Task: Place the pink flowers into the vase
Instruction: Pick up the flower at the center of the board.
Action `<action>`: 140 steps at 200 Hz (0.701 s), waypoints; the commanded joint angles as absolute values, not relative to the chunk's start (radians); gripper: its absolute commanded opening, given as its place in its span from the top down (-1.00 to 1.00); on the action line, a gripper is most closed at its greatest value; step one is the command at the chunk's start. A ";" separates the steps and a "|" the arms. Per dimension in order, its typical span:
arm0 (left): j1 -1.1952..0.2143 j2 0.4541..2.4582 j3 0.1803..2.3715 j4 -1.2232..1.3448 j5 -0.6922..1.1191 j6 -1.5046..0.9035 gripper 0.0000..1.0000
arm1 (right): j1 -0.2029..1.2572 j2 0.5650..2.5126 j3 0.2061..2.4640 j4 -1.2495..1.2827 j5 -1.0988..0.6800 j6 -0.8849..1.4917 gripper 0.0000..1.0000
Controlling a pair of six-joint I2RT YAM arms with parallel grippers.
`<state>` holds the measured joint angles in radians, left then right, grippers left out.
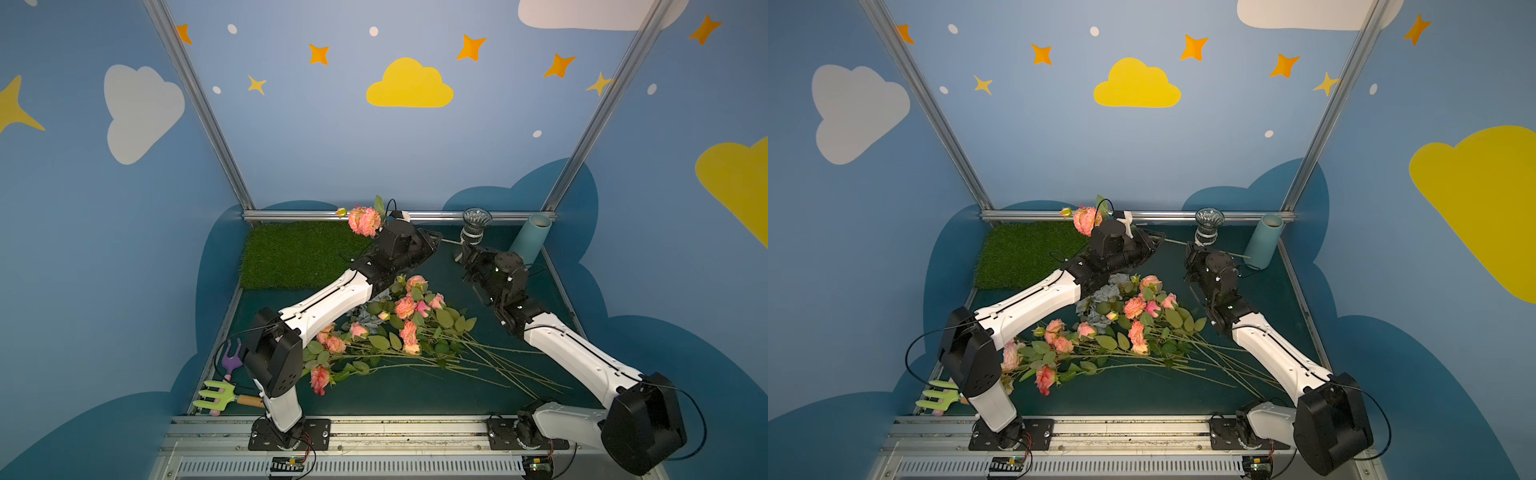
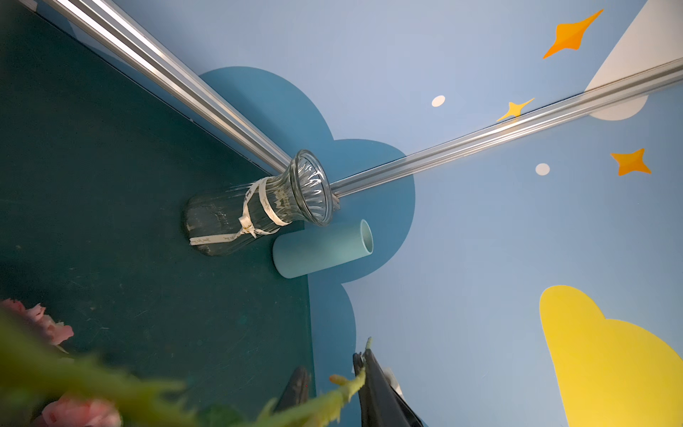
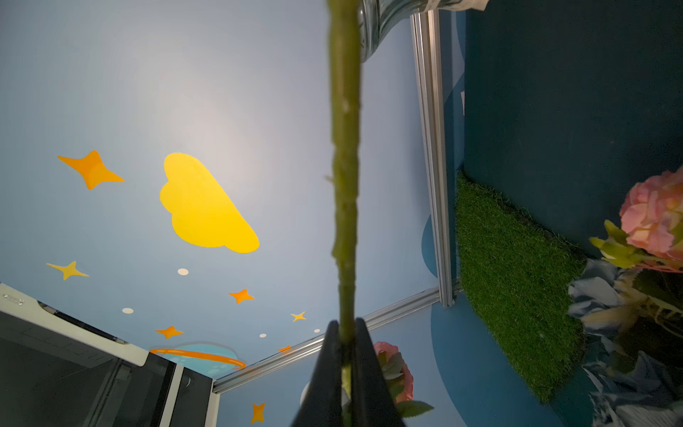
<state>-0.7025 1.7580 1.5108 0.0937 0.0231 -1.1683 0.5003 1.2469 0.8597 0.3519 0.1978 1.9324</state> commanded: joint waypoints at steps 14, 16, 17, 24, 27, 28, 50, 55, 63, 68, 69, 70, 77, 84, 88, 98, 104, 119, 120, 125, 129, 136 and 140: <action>-0.698 1.781 1.545 0.117 0.038 -1.157 0.52 | 0.533 1.261 0.874 0.406 0.110 1.907 1.00; -0.698 1.781 1.545 0.119 0.038 -1.157 0.53 | 0.533 1.260 0.874 0.406 0.110 1.906 1.00; -0.697 1.782 1.545 0.119 0.038 -1.157 0.54 | 0.534 1.261 0.874 0.406 0.110 1.906 1.00; -0.697 1.781 1.544 0.121 0.038 -1.155 0.58 | 0.536 1.260 0.874 0.406 0.109 1.903 1.00; -0.696 1.780 1.543 0.122 0.037 -1.155 0.60 | 0.537 1.259 0.874 0.405 0.107 1.902 1.00; -0.696 1.779 1.542 0.123 0.037 -1.154 0.60 | 0.537 1.259 0.875 0.405 0.107 1.901 1.00; -0.695 1.769 1.538 0.120 0.021 -1.141 0.69 | 0.540 1.249 0.868 0.392 0.099 1.891 1.00; -0.695 1.765 1.538 0.118 0.015 -1.136 0.73 | 0.540 1.247 0.870 0.382 0.093 1.889 1.00; -0.695 1.761 1.539 0.112 0.008 -1.129 0.78 | 0.540 1.244 0.875 0.370 0.078 1.876 1.00; -0.695 1.759 1.540 0.110 0.003 -1.125 0.80 | 0.540 1.242 0.879 0.356 0.069 1.867 1.00; -0.695 1.758 1.540 0.110 0.002 -1.123 0.81 | 0.540 1.241 0.879 0.353 0.067 1.865 1.00; -0.695 1.758 1.541 0.110 0.002 -1.121 0.82 | 0.540 1.240 0.880 0.350 0.065 1.864 1.00; -0.694 1.756 1.543 0.106 -0.002 -1.114 0.89 | 0.539 1.235 0.885 0.319 0.053 1.852 1.00; -0.691 1.754 1.549 0.100 -0.008 -1.104 0.94 | 0.539 1.230 0.897 0.277 0.044 1.846 1.00; -0.690 1.753 1.553 0.092 -0.009 -1.097 0.96 | 0.538 1.227 0.905 0.249 0.038 1.843 1.00; -0.688 1.754 1.565 0.079 -0.013 -1.079 0.96 | 0.539 1.220 0.919 0.188 0.026 1.833 1.00; -0.686 1.754 1.573 0.071 -0.014 -1.066 0.96 | 0.539 1.216 0.923 0.171 0.018 1.806 1.00; -0.683 1.764 1.613 0.022 -0.011 -1.018 0.96 | 0.532 1.212 0.940 0.144 -0.024 1.711 0.94; -0.683 1.764 1.617 0.017 -0.010 -1.014 0.96 | 0.531 1.212 0.942 0.135 -0.029 1.704 0.89; -0.681 1.773 1.644 -0.013 -0.002 -0.989 0.96 | 0.522 1.213 0.961 0.094 -0.060 1.674 0.60; -0.679 1.780 1.669 -0.039 0.003 -0.967 0.96 | 0.517 1.214 0.982 0.057 -0.087 1.641 0.41; -0.677 1.798 1.720 -0.079 0.020 -0.922 0.96 | 0.510 1.224 1.032 -0.017 -0.131 1.559 0.20; -0.676 1.808 1.752 -0.108 0.029 -0.890 0.96 | 0.508 1.232 1.063 -0.066 -0.159 1.514 0.11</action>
